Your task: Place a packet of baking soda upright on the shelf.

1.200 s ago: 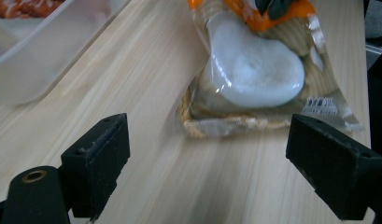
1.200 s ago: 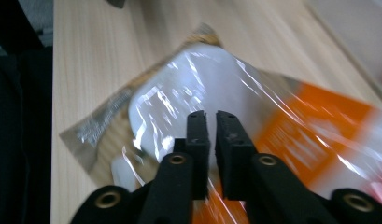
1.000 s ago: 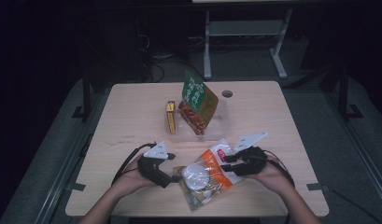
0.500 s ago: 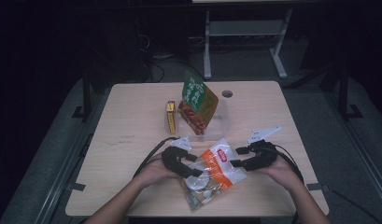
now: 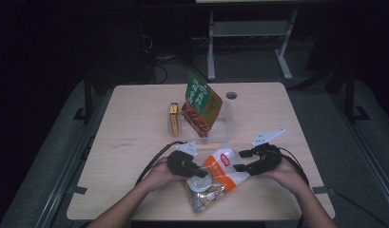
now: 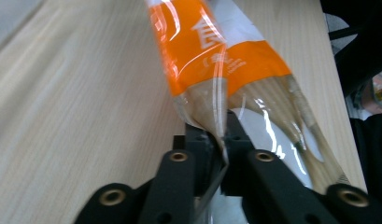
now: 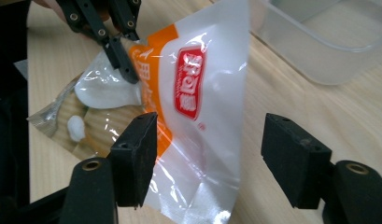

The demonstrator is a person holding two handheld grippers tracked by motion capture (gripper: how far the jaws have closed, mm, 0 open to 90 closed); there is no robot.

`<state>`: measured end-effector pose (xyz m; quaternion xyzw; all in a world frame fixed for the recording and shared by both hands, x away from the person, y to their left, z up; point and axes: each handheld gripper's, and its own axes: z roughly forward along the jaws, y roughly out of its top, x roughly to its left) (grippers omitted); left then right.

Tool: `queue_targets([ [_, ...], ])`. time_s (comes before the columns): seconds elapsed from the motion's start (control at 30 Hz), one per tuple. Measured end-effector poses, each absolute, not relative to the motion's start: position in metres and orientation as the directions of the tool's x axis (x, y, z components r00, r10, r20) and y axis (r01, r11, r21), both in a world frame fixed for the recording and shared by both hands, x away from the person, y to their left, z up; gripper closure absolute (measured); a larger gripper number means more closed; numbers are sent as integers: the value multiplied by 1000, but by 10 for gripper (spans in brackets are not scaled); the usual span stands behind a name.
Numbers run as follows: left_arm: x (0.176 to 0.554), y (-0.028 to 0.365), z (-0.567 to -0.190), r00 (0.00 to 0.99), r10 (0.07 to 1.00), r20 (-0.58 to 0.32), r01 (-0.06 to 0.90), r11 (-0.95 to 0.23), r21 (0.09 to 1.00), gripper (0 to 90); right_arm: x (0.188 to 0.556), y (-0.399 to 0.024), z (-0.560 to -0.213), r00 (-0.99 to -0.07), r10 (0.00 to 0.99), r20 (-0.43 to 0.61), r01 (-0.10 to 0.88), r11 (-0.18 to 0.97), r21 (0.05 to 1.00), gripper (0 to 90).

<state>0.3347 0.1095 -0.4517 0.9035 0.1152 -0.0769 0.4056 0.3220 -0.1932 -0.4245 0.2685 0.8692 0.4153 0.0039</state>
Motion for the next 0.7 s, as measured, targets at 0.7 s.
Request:
queue_targets([
  [0.7,311,153,-404,996,86,-37,81,-579,811,896,323,-148,-396,-930,246,274,361,462,810,517],
])
